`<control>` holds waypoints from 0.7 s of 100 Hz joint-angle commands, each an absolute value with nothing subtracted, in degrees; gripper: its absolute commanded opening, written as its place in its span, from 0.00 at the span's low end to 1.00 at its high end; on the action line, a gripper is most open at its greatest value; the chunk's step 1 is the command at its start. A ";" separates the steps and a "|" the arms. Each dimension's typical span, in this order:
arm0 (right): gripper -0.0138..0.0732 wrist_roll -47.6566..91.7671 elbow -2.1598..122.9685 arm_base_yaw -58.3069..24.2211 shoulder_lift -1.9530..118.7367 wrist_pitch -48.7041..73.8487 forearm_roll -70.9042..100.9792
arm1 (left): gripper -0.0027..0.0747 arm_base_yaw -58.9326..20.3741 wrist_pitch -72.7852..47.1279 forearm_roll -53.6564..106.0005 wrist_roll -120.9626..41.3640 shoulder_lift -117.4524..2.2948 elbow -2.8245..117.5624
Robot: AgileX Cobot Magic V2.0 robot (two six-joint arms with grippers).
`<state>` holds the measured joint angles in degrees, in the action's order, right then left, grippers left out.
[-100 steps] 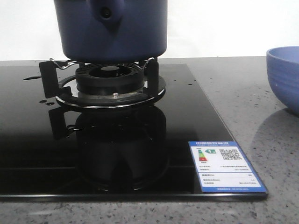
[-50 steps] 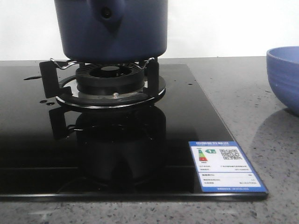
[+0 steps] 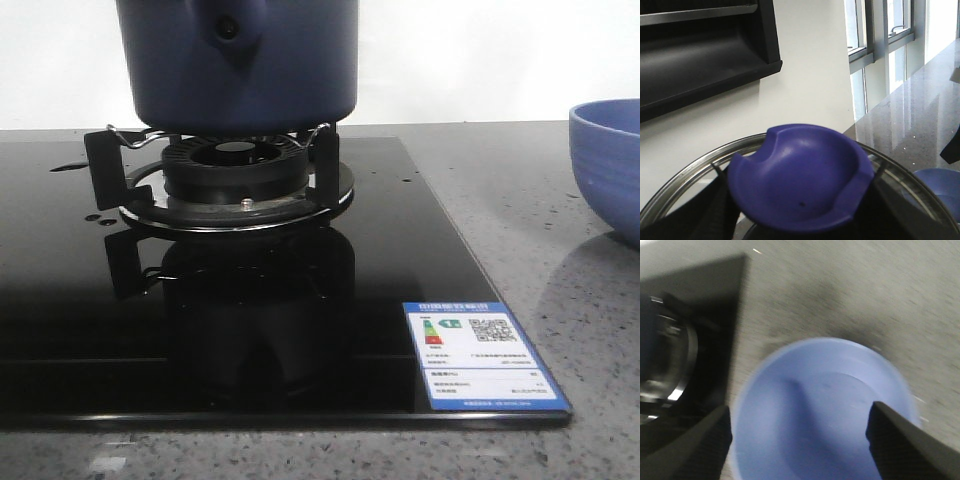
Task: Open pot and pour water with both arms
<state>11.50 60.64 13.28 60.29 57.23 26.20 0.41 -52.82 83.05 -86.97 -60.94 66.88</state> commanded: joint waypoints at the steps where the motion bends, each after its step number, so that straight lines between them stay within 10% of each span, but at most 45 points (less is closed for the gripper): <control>1: 0.75 8.32 64.56 14.79 61.42 59.50 21.42 | 0.27 -0.90 -50.42 86.48 -85.04 -58.60 68.56; 70: 0.56 2.98 57.80 14.83 68.84 56.07 16.39 | 0.27 -4.02 -47.46 87.79 -85.15 -58.12 65.65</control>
